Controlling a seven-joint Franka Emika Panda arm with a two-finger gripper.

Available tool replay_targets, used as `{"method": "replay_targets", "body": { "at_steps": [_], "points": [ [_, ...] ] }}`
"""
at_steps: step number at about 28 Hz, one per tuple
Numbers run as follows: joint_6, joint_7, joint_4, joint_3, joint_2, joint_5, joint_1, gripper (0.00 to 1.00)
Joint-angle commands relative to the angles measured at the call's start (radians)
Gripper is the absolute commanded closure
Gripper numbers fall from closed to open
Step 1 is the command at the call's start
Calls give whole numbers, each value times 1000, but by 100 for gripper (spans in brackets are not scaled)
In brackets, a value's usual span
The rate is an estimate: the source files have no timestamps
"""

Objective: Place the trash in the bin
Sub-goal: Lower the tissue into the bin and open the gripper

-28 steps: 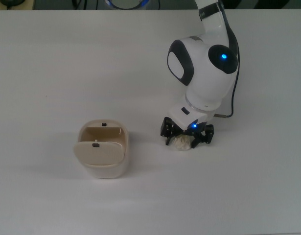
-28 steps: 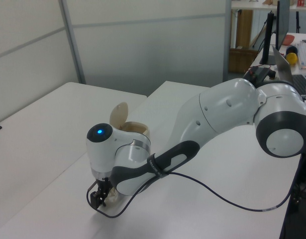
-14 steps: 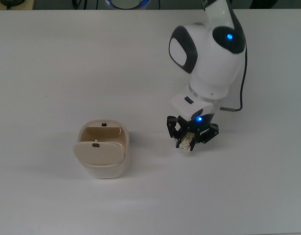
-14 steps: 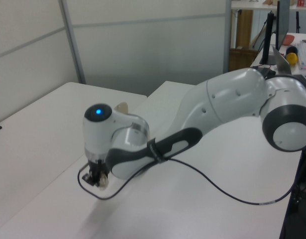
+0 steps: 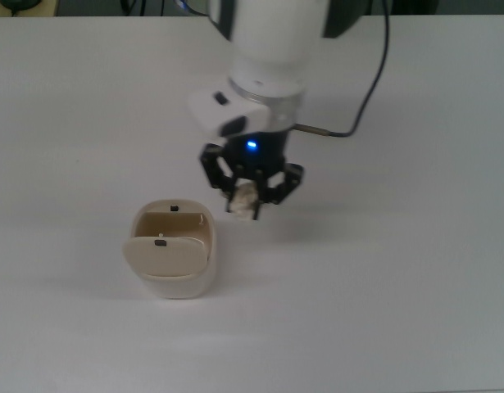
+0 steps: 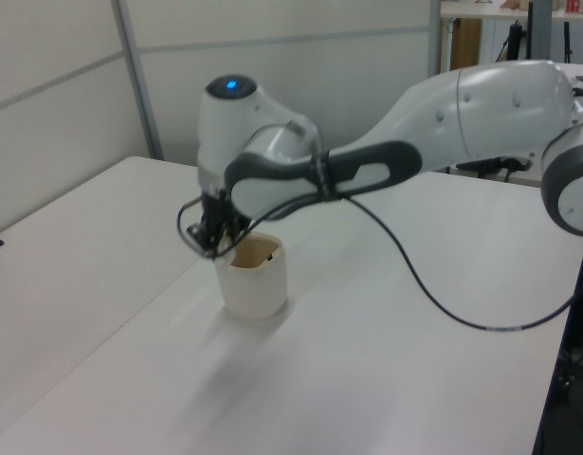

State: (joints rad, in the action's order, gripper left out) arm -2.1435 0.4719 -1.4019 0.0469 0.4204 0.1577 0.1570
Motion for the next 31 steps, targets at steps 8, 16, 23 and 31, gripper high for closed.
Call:
{"method": "replay_targets", "body": {
  "at_steps": [8, 16, 23, 31],
  "points": [
    [-6, -88, 20, -2, 46, -27, -162, 100],
    [-1, -75, 32, -6, 58, -29, -156, 41],
    [0, -30, 32, -4, 49, -18, -152, 0],
    [39, -35, 29, -6, -6, -26, -152, 0]
  ]
}}
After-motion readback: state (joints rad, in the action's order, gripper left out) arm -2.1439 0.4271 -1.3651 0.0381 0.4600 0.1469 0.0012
